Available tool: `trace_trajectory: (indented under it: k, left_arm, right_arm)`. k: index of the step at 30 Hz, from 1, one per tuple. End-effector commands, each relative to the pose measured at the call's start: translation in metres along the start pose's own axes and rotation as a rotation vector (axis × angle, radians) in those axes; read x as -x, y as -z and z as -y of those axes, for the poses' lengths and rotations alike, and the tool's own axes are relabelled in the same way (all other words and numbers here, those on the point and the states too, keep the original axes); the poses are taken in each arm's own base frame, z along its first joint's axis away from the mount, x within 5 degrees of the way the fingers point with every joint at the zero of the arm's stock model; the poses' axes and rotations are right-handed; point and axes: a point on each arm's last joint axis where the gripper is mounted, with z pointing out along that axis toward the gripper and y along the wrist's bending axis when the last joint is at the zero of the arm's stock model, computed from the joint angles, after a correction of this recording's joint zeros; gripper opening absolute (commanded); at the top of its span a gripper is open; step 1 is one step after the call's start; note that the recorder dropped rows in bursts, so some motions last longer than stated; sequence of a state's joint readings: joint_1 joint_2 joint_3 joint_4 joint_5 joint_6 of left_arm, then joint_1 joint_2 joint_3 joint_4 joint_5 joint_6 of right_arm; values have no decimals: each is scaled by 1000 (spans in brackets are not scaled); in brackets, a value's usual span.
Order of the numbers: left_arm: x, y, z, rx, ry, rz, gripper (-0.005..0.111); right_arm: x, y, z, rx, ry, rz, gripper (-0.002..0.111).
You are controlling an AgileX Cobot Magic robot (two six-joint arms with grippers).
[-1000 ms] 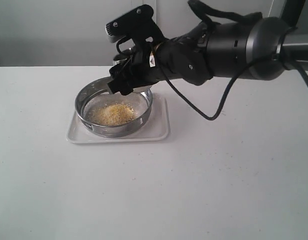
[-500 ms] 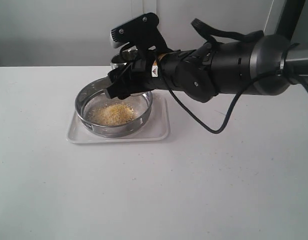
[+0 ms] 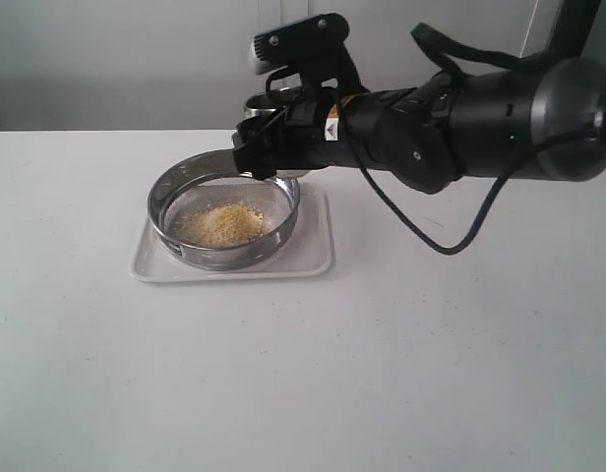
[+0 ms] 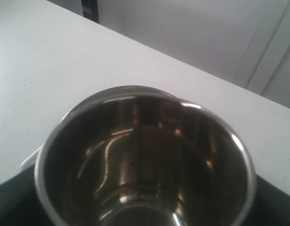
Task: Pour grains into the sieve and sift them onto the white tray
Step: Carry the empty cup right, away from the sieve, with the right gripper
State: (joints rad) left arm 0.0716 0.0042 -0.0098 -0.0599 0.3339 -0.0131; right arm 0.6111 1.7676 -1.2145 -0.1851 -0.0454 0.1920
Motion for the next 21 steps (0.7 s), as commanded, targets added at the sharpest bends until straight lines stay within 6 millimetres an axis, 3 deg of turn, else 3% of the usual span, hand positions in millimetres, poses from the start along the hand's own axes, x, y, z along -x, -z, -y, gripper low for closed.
trace_trajectory:
  k: [1,8,16,21]
  left_arm:
    - [-3,-1,0,-3,15,-7,0]
    - [-3,-1,0,-3,15,-7,0]
    - [-3,-1,0,-3,15,-7,0]
    - [-3,-1,0,-3,15,-7,0]
  right_arm:
    - [1,16,16,-27,-62,58,0]
    - [-6,28,37,-67,-152,86,0]
    - [-29,35,60,-107,-251,122,0]
    - [-45,42,74,-109,-319,230,0]
